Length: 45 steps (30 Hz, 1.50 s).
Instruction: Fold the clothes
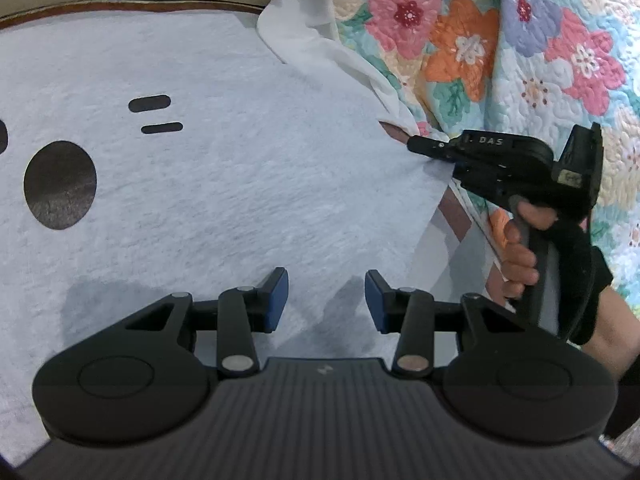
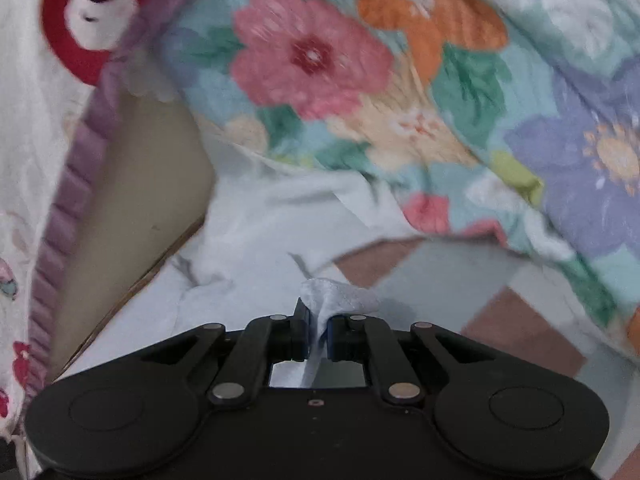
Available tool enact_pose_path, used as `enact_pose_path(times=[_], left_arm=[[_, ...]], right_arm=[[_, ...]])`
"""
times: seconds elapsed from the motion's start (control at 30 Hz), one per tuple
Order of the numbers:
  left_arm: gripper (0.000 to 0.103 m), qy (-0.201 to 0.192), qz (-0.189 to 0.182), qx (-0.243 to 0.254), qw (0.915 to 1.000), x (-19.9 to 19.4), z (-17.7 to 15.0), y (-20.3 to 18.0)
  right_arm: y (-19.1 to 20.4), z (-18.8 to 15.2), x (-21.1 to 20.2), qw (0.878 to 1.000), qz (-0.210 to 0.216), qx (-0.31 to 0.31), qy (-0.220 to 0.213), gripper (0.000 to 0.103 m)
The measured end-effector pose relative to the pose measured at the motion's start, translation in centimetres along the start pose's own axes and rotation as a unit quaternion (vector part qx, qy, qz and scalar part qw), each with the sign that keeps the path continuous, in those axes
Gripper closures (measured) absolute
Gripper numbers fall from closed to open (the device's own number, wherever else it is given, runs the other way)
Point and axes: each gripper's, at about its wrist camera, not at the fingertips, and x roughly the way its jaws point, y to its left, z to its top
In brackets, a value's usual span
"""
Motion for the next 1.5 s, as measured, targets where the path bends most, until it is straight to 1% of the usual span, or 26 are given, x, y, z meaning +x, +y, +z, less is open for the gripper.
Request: enact_pose_path(times=[0.1, 0.17, 0.2, 0.27, 0.33, 0.4, 0.5, 0.6, 0.67, 0.7, 0.77, 0.83, 0.9, 0.93, 1.0, 1.03, 1.07, 1.13, 1.2, 1.23, 1.27, 1.3, 1.37, 1.4, 1.43, 1.5], left_arm=[[0.062, 0.010, 0.012, 0.006, 0.9999, -0.4, 0.0, 0.0], [0.063, 0.030, 0.028, 0.025, 0.9988, -0.4, 0.3, -0.4], [0.063, 0.049, 0.034, 0.044, 0.9972, -0.3, 0.7, -0.8], [0.062, 0.093, 0.055, 0.089, 0.9902, -0.5, 1.5, -1.5], [0.060, 0.111, 0.078, 0.100, 0.9857, -1.6, 1.9, -1.4], [0.055, 0.099, 0.078, 0.076, 0.9892, -3.5, 1.6, -0.1], [0.053, 0.066, 0.076, 0.031, 0.9944, -6.0, 0.8, 2.6], [0.053, 0.026, 0.080, -0.004, 0.9964, -7.4, -0.1, 5.3], [0.053, 0.007, 0.076, -0.020, 0.9969, -7.8, -0.2, 6.4], [0.053, 0.001, 0.074, -0.029, 0.9968, -8.0, -0.1, 6.7], [0.051, -0.019, 0.077, -0.022, 0.9966, -8.9, 0.1, 6.4], [0.047, -0.044, 0.085, -0.009, 0.9953, -9.7, 0.1, 6.2], [0.043, -0.059, 0.085, -0.017, 0.9945, -10.0, -0.1, 6.6], [0.043, -0.059, 0.082, -0.026, 0.9945, -10.0, -0.2, 7.0], [0.043, -0.056, 0.082, -0.042, 0.9942, -9.8, -0.4, 7.6], [0.043, -0.054, 0.085, -0.047, 0.9938, -9.7, -0.5, 7.7], [0.043, -0.052, 0.091, -0.045, 0.9934, -9.3, -0.6, 7.5], [0.043, -0.050, 0.096, -0.041, 0.9933, -9.1, -0.7, 7.4], [0.041, -0.051, 0.094, -0.038, 0.9935, -9.0, -0.8, 7.3], [0.041, -0.052, 0.094, -0.038, 0.9935, -8.8, -0.7, 7.3], [0.040, -0.054, 0.093, -0.038, 0.9935, -8.8, -0.6, 7.3], [0.040, -0.056, 0.092, -0.039, 0.9934, -8.7, -0.6, 7.4], [0.040, -0.063, 0.086, -0.047, 0.9931, -8.8, -0.4, 7.5], [0.039, -0.068, 0.080, -0.052, 0.9931, -8.9, -0.2, 7.5], [0.038, -0.073, 0.076, -0.055, 0.9929, -8.9, 0.1, 7.5], [0.036, -0.080, 0.073, -0.057, 0.9925, -8.5, 1.0, 7.5]], right_arm=[[0.9, 0.1, 0.3, 1.000, -0.018, -0.013, -0.004, 0.093], [1.0, 0.2, 0.3, 0.999, -0.033, -0.001, 0.006, 0.093], [1.0, 0.3, 0.3, 0.999, -0.041, 0.007, 0.011, 0.093], [0.9, 0.4, 0.2, 0.998, -0.057, 0.022, 0.022, 0.093], [0.9, 0.4, 0.3, 0.996, -0.071, 0.036, 0.032, 0.093], [0.8, 0.0, 0.5, 0.995, -0.078, 0.050, 0.037, 0.093], [1.4, -0.7, 0.7, 0.995, -0.088, 0.039, 0.029, 0.093], [3.6, -0.5, -0.3, 0.996, -0.082, -0.022, 0.000, 0.093], [5.8, -0.3, -1.5, 0.996, -0.048, -0.077, -0.025, 0.092], [7.2, -0.2, -2.1, 0.993, -0.033, -0.108, -0.038, 0.092], [10.3, -1.0, -3.2, 0.982, -0.008, -0.181, -0.057, 0.092], [13.6, -2.2, -4.1, 0.964, 0.021, -0.257, -0.068, 0.092], [16.7, -5.0, -4.1, 0.940, 0.059, -0.334, -0.045, 0.091], [17.7, -6.6, -3.6, 0.927, 0.067, -0.369, -0.027, 0.090], [19.5, -9.8, -2.4, 0.897, 0.075, -0.435, 0.013, 0.091], [19.9, -11.1, -1.8, 0.882, 0.075, -0.464, 0.026, 0.091], [20.0, -12.1, -1.3, 0.871, 0.073, -0.484, 0.040, 0.091], [19.6, -12.8, -0.6, 0.864, 0.063, -0.496, 0.058, 0.090], [18.8, -12.6, -0.9, 0.864, 0.059, -0.497, 0.058, 0.089], [18.3, -12.3, -1.5, 0.866, 0.065, -0.492, 0.058, 0.085], [17.9, -12.0, -2.0, 0.869, 0.073, -0.486, 0.060, 0.075], [17.3, -11.6, -2.8, 0.872, 0.080, -0.478, 0.062, 0.061], [16.0, -10.8, -4.3, 0.879, 0.094, -0.463, 0.065, 0.051], [15.0, -10.1, -5.2, 0.887, 0.089, -0.451, 0.054, 0.045], [13.9, -9.5, -5.9, 0.897, 0.080, -0.432, 0.046, 0.043], [11.7, -8.2, -6.4, 0.918, 0.063, -0.387, 0.053, 0.043]])
